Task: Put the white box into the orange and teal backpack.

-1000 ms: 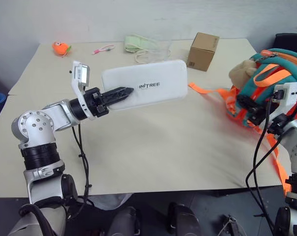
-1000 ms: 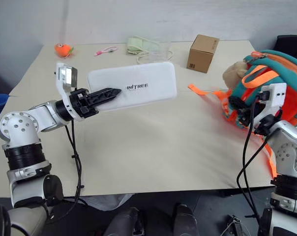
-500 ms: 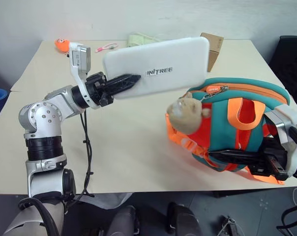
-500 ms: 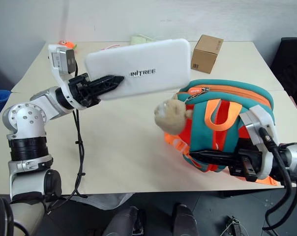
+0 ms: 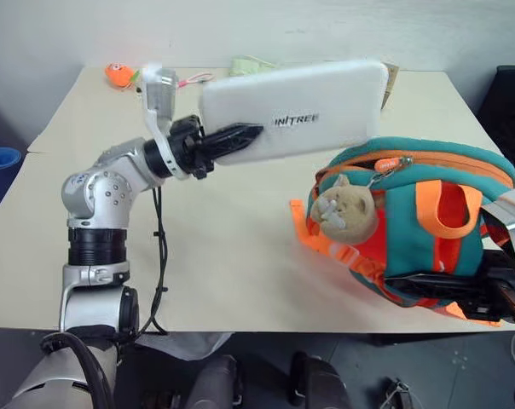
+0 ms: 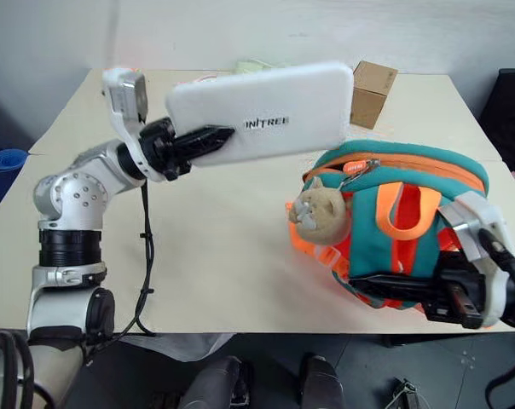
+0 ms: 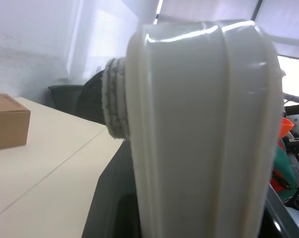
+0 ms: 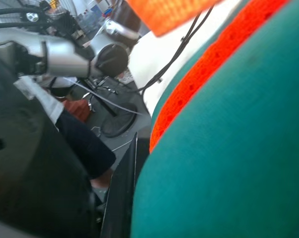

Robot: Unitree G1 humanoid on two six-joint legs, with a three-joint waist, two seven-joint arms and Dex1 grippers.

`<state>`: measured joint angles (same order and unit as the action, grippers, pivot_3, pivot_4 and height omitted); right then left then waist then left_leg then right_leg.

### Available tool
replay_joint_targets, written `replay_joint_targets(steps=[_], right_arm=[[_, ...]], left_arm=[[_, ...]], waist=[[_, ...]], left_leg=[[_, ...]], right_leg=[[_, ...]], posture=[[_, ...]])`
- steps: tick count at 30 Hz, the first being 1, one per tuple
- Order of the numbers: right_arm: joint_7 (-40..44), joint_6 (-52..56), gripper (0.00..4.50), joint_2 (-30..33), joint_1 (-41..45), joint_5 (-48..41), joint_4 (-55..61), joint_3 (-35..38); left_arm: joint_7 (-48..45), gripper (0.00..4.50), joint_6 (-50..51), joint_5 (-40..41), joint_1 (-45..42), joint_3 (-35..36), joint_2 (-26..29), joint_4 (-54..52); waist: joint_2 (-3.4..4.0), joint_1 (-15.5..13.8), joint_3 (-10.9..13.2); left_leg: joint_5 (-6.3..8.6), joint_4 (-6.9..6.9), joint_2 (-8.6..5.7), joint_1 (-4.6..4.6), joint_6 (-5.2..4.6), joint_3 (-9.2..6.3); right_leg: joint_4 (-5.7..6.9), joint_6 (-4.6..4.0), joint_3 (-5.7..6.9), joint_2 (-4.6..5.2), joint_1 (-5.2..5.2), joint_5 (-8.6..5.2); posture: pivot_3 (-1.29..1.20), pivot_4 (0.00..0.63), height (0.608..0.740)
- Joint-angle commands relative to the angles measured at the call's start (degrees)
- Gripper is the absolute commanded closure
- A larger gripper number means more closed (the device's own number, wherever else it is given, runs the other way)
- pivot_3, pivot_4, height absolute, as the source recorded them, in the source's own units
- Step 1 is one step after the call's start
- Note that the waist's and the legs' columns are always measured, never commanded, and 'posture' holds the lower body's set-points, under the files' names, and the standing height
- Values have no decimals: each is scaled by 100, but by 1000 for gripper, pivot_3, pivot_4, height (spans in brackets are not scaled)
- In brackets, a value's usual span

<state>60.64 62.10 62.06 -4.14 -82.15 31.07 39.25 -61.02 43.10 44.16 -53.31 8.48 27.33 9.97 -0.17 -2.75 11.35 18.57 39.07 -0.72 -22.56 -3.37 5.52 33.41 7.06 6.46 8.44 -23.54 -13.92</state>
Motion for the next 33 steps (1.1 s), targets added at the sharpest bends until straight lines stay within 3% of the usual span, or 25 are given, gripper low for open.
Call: replay_joint_targets(steps=[1, 10, 14, 22, 29, 33], right_arm=[[41, -43, 4483, 69, -17, -188, 77, 279], [9, -217, 4483, 53, 81, 456, -346, 19], [205, -96, 4483, 175, 126, 367, -380, 88], [575, -105, 4483, 468, 522, 385, -421, -252], [583, -105, 4483, 528, 951, 349, -431, -532], [541, 10, 4483, 578, 993, 166, -300, -342]], left_arm=[[-540, 3290, -157, -100, 132, -275, 200, -338], [-1177, 3290, -493, -395, 46, -610, 393, -182], [-1234, 3290, -1981, -1479, -171, -1151, 154, 246], [-1393, 3290, -4479, -2836, -1049, -1859, -719, 1762], [-1417, 3290, -5714, -3332, -1590, -2040, -1407, 2744], [-1429, 3290, -5870, -3371, -1880, -1823, -1342, 3277]], waist=[[0, -7, 0], [-1, -32, 0], [0, -39, 0], [-1, -145, 0], [-1, -166, 0], [-1, -174, 0]], left_leg=[[0, 0, 0, 0, 0, 1], [-1, 5, -4, -2, -5, 2], [-2, 5, -2, -1, -4, 1], [-2, 13, -8, -14, -18, -3], [-2, 18, -8, -45, -25, -12], [2, 43, -10, -74, -34, -23]], right_leg=[[0, 0, 9, -4, 0, 0], [0, 0, 6, 8, 2, 1], [3, 0, 9, 7, 1, 1], [-13, 4, 23, 11, 2, 9], [-37, 8, 44, 8, -11, 13], [-39, 10, 81, 9, -16, 14]], posture=[[0, 150, 740], [0, 150, 740], [0, 150, 740], [0, 150, 740], [0, 150, 740], [0, 150, 740]])
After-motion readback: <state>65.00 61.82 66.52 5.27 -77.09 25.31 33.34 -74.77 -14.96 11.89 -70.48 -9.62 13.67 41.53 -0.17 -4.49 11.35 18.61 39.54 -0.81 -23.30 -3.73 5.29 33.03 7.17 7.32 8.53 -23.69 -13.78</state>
